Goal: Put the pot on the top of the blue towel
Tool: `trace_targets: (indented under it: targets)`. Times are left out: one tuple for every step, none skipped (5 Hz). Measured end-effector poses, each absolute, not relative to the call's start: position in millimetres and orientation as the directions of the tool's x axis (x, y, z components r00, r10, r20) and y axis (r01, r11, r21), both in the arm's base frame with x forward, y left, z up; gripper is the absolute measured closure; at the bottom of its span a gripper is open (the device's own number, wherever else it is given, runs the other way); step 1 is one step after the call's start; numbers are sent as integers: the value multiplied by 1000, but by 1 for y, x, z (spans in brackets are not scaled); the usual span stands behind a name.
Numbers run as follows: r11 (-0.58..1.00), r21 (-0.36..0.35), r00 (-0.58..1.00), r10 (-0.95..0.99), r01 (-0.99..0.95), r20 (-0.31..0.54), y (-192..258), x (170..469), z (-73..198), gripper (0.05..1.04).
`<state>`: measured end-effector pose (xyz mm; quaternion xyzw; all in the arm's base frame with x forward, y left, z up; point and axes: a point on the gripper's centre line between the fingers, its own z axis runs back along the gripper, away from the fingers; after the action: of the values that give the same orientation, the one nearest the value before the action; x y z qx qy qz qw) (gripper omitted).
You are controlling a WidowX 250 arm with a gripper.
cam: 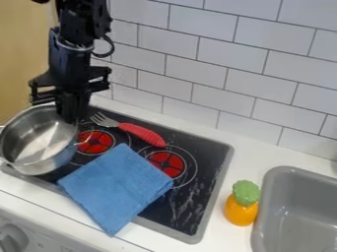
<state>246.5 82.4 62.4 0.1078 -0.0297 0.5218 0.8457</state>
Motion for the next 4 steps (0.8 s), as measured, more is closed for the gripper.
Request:
trace_targets:
  targets:
    - [448, 141, 467, 866, -883, 177, 75, 253, 76, 1033]
    - [487, 156, 509, 845, -859, 167, 51, 254, 81, 1033]
    - [509, 142, 528, 831, -849, 175, 30, 257, 88, 1033]
    - [540, 134, 556, 812, -831, 177, 10, 258, 88, 1033]
